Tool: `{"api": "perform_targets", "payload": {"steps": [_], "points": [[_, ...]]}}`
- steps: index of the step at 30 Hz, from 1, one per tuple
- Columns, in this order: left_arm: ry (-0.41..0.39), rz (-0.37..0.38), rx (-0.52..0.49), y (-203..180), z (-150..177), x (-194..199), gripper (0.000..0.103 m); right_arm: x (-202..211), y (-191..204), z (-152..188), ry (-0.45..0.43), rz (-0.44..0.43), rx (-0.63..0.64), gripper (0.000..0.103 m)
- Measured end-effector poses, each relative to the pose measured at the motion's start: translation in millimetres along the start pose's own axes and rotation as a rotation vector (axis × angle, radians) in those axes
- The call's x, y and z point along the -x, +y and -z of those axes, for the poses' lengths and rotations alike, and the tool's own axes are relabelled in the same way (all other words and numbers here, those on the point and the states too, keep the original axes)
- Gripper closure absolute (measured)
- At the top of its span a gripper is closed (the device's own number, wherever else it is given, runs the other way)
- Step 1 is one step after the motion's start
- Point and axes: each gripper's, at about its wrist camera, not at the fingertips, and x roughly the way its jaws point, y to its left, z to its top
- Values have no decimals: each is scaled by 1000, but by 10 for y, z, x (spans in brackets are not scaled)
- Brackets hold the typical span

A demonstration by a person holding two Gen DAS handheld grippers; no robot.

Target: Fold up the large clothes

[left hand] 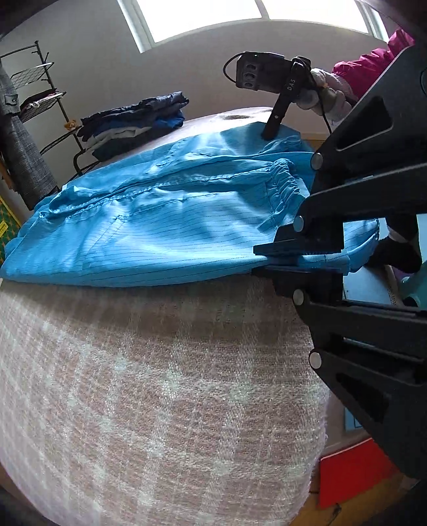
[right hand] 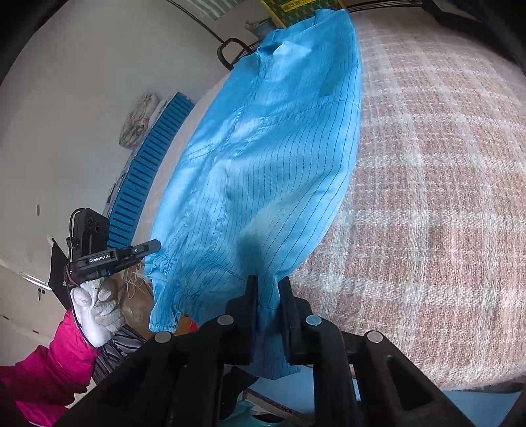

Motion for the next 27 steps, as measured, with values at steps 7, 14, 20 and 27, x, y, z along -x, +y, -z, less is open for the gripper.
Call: {"api": "perform_targets", "payload": {"steps": [7, 14, 20, 27], "points": [[13, 52, 71, 156, 7, 7, 89, 88, -172, 49, -6, -78, -29, 72], [7, 20, -7, -12, -69, -83, 101, -3, -169, 3, 10, -86, -16, 95], [1, 61, -17, -78, 122, 111, 103, 188, -24, 130, -10, -112, 16, 101], [-18, 127, -1, -199, 146, 295, 103, 303, -99, 244, -20, -191, -65, 101]]}}
